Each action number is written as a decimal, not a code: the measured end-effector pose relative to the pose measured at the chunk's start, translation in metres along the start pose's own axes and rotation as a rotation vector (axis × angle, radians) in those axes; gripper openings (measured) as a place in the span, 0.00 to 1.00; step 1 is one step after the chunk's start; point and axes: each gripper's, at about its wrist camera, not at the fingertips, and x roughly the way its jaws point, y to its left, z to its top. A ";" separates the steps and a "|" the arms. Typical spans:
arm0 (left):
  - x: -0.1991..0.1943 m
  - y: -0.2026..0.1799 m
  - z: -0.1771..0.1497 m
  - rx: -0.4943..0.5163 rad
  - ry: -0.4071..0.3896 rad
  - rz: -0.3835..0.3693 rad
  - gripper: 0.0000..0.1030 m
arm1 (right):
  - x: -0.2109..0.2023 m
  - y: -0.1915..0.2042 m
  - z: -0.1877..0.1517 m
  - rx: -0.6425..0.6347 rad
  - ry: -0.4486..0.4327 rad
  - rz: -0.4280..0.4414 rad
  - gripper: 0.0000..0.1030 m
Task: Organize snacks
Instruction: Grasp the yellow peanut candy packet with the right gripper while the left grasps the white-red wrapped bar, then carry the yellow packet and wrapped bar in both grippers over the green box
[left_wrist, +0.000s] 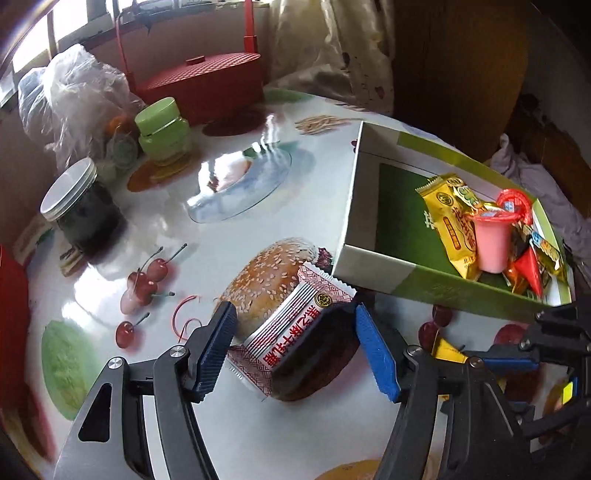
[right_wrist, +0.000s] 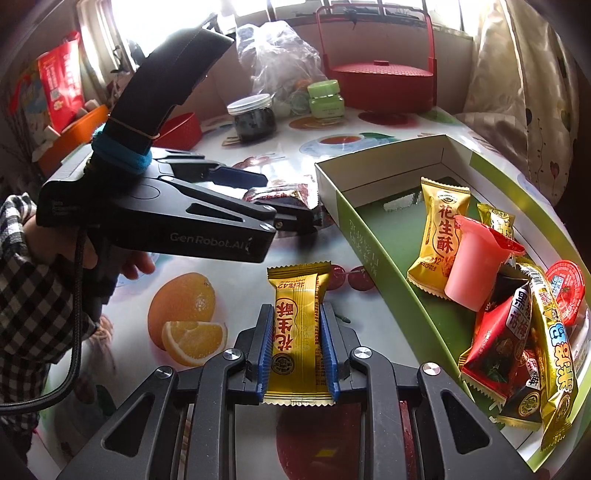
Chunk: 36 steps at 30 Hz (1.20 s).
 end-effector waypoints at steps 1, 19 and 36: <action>0.000 0.000 0.000 -0.004 -0.001 0.001 0.65 | 0.000 0.000 0.000 0.001 0.000 0.001 0.22; -0.007 0.000 -0.005 -0.077 -0.039 -0.018 0.45 | 0.000 -0.001 0.000 0.002 0.000 0.002 0.22; -0.011 -0.004 -0.011 -0.110 -0.050 -0.009 0.21 | 0.000 0.000 0.001 0.005 -0.002 -0.002 0.22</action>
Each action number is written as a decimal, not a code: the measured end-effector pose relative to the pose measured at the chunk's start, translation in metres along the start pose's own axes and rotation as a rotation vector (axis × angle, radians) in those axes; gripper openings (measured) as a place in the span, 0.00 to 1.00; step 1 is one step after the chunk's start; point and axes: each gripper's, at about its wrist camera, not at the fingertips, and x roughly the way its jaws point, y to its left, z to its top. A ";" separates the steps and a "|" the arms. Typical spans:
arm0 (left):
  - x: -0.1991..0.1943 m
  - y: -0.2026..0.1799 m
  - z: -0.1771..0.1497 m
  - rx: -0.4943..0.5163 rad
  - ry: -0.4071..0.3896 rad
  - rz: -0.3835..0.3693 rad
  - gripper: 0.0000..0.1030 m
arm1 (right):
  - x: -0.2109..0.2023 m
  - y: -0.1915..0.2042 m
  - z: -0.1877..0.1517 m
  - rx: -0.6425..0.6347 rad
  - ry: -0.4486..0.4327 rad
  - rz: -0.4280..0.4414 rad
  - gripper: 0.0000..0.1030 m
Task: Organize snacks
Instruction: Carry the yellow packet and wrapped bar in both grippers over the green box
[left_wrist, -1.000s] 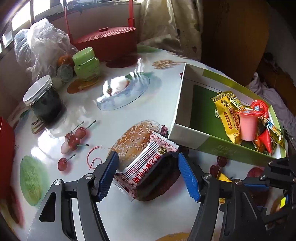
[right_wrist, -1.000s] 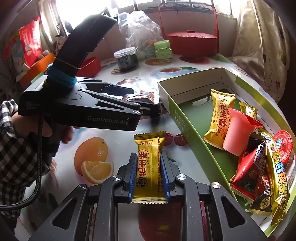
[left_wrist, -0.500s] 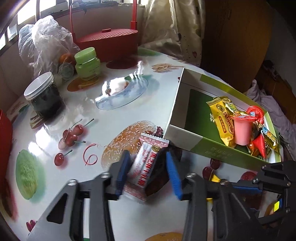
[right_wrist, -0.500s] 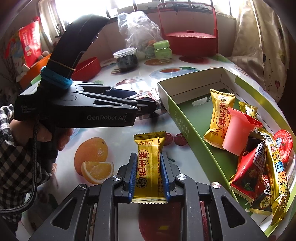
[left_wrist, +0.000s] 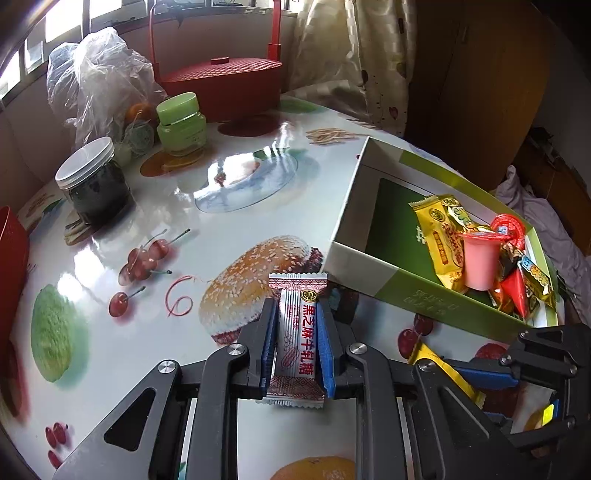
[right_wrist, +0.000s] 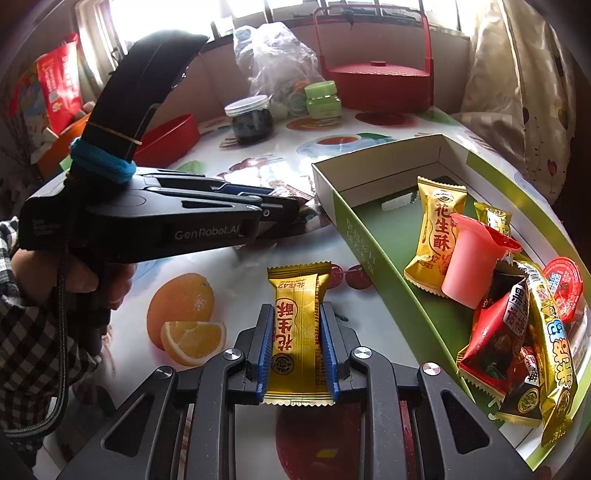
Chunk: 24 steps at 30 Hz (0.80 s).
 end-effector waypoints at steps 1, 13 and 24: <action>0.000 0.000 -0.001 -0.002 -0.001 0.001 0.21 | 0.000 -0.001 0.000 0.002 -0.002 -0.003 0.22; -0.019 0.000 -0.006 -0.020 -0.028 0.014 0.21 | -0.009 -0.002 -0.005 -0.004 -0.019 -0.006 0.21; -0.057 -0.006 -0.012 -0.044 -0.103 0.044 0.21 | -0.023 0.005 -0.005 -0.018 -0.057 -0.012 0.21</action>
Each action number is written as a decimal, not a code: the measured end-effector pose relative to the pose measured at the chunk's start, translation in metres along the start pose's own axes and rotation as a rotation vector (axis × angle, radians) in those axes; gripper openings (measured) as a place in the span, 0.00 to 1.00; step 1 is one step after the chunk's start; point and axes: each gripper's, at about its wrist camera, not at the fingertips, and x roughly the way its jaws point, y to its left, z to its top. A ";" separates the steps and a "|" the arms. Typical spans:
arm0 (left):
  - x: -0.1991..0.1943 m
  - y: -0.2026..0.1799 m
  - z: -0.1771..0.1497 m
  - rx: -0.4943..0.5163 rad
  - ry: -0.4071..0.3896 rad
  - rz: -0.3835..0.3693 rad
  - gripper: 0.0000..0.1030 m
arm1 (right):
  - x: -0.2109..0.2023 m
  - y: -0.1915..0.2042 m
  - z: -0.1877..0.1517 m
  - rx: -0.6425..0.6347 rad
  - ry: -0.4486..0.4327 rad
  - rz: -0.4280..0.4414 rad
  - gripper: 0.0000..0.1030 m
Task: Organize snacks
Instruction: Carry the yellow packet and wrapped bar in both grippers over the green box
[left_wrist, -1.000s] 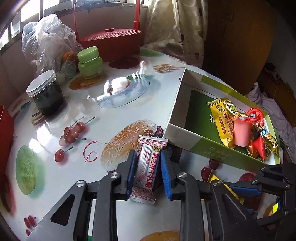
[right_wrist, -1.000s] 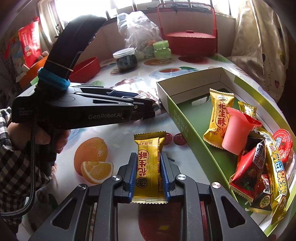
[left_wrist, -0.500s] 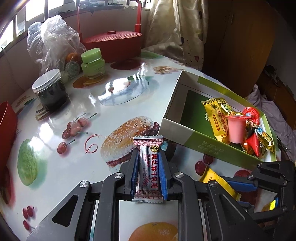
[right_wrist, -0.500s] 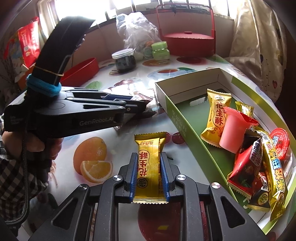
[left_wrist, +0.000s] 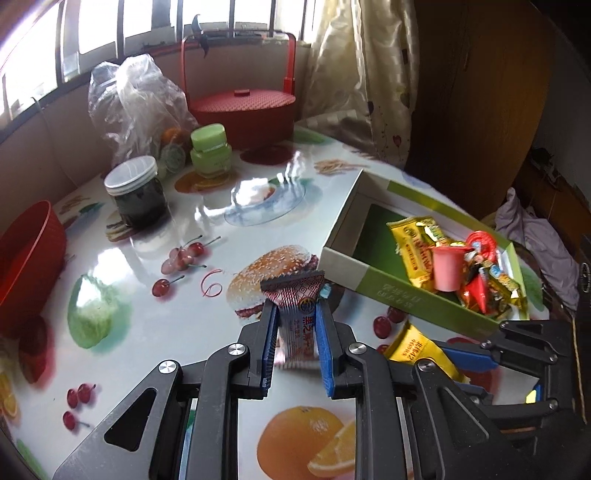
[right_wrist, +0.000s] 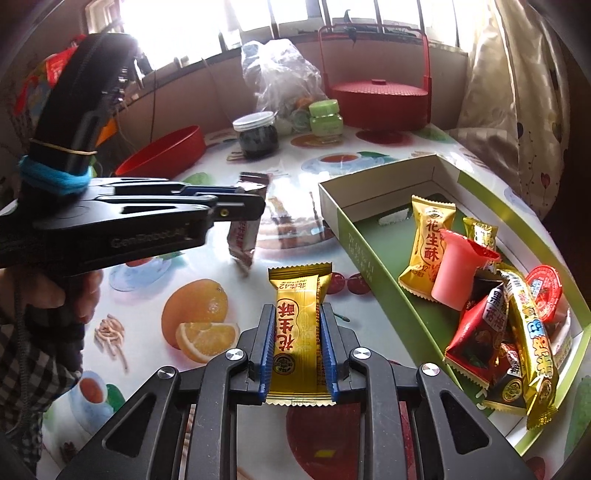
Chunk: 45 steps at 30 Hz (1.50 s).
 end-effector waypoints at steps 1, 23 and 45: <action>-0.003 -0.002 0.000 0.002 -0.006 -0.004 0.21 | -0.002 0.000 -0.001 -0.001 -0.005 0.000 0.21; -0.040 -0.036 -0.006 0.024 -0.067 -0.023 0.21 | -0.050 -0.009 0.002 0.022 -0.099 -0.037 0.21; -0.018 -0.080 0.024 0.064 -0.066 -0.087 0.21 | -0.079 -0.074 0.009 0.123 -0.158 -0.124 0.21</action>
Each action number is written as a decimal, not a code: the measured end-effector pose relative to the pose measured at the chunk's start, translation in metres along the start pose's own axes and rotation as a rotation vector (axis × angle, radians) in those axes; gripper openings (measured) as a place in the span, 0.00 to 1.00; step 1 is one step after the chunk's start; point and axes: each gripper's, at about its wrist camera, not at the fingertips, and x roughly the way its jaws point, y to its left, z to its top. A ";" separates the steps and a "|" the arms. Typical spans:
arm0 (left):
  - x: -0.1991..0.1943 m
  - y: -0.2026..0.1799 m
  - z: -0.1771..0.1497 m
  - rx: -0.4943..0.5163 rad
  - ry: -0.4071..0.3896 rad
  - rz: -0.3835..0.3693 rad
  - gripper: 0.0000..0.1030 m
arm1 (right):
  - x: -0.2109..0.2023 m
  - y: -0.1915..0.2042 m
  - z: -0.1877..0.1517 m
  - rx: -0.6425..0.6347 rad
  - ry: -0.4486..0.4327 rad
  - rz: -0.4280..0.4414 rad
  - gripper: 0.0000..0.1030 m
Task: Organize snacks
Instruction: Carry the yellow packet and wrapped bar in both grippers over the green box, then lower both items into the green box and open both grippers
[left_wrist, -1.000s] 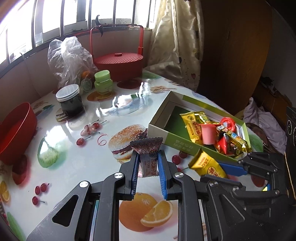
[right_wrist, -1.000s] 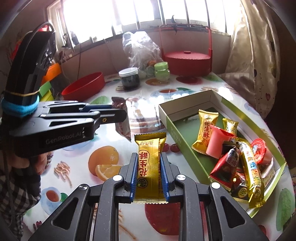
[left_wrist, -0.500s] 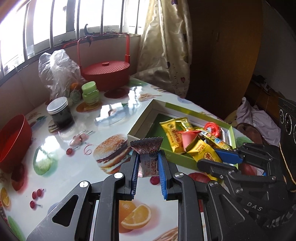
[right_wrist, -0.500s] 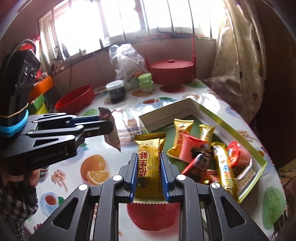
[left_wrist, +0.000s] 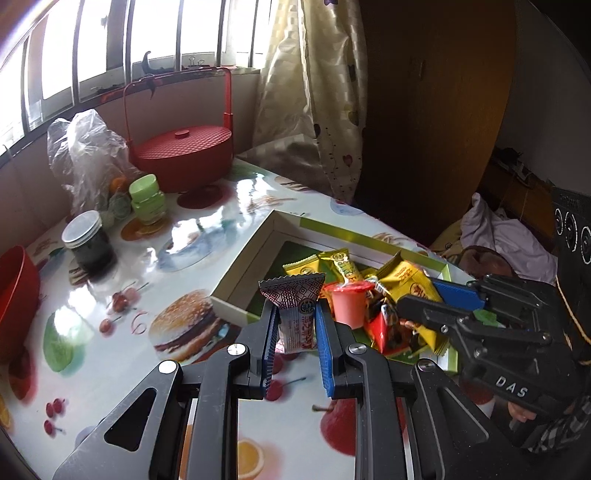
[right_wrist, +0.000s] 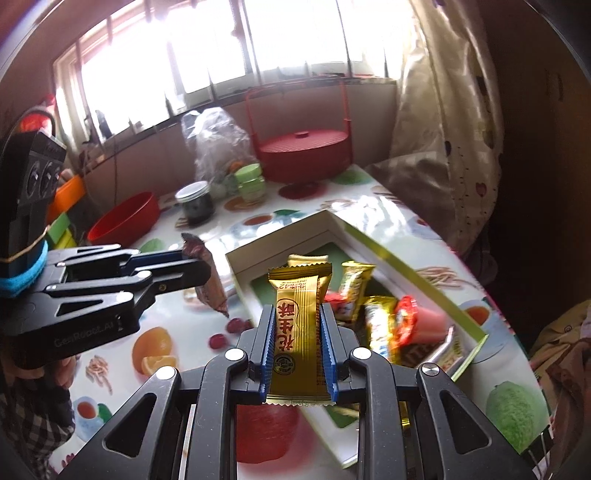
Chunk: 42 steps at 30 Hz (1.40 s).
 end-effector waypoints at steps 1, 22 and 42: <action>0.002 -0.001 0.001 0.000 0.000 -0.003 0.21 | 0.000 -0.004 0.001 0.007 -0.001 -0.005 0.21; 0.056 -0.008 0.015 -0.020 0.067 -0.044 0.21 | 0.031 -0.051 0.018 0.062 0.046 -0.053 0.21; 0.059 -0.008 0.008 -0.046 0.080 0.011 0.21 | 0.074 -0.060 0.027 0.033 0.115 -0.096 0.21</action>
